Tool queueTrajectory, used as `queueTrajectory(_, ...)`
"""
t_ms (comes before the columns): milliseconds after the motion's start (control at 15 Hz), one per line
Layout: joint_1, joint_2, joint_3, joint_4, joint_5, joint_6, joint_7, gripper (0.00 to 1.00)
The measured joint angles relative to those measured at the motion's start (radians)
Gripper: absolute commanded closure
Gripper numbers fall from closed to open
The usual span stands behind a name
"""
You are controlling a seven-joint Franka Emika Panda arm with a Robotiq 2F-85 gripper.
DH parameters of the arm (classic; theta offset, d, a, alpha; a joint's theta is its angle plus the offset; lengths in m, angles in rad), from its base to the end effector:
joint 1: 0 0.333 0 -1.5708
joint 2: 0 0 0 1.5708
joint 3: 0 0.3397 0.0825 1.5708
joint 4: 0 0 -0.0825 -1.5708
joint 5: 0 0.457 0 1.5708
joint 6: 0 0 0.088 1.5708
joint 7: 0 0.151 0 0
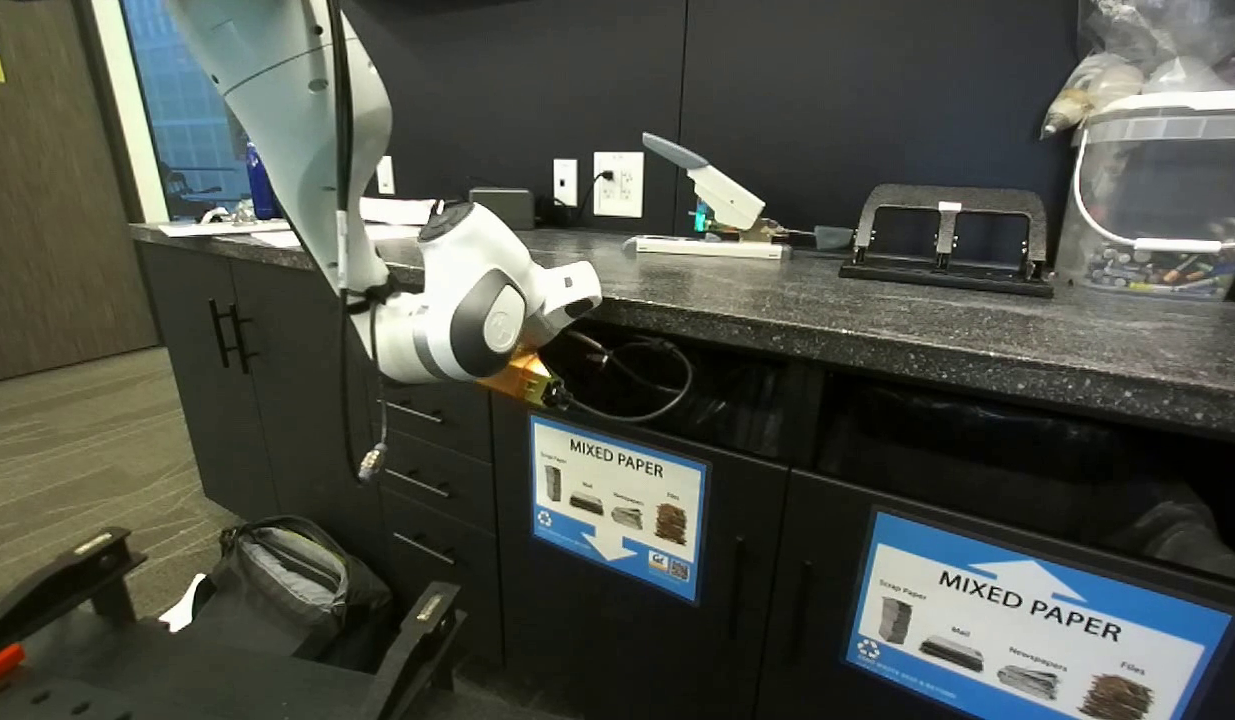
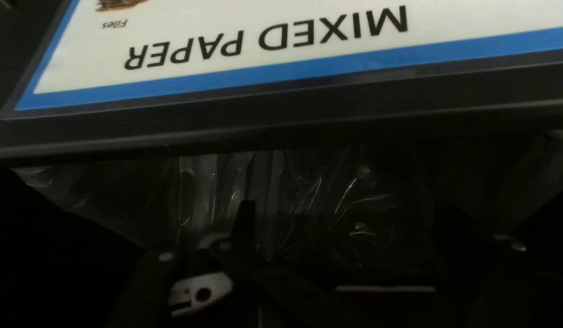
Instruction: The papers on the counter and put them in the recycle bin
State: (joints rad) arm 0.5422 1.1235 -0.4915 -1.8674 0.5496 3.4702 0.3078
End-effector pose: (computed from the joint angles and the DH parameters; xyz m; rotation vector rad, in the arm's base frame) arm 0.6879 -0.0346 -0.0276 2.6472 -0.6042 1.0481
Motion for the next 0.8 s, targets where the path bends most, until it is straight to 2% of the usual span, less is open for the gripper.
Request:
queueTrajectory(267,0.16,-0.146,-0.095,-0.187,0.0,-0.123,-0.034,0.0)
queueTrajectory(600,0.337,-0.405,-0.192,-0.396,-0.045,-0.418,-0.132,0.0)
queueTrajectory(800,0.444,-0.567,-0.313,-0.456,-0.122,-0.652,-0.198,0.0)
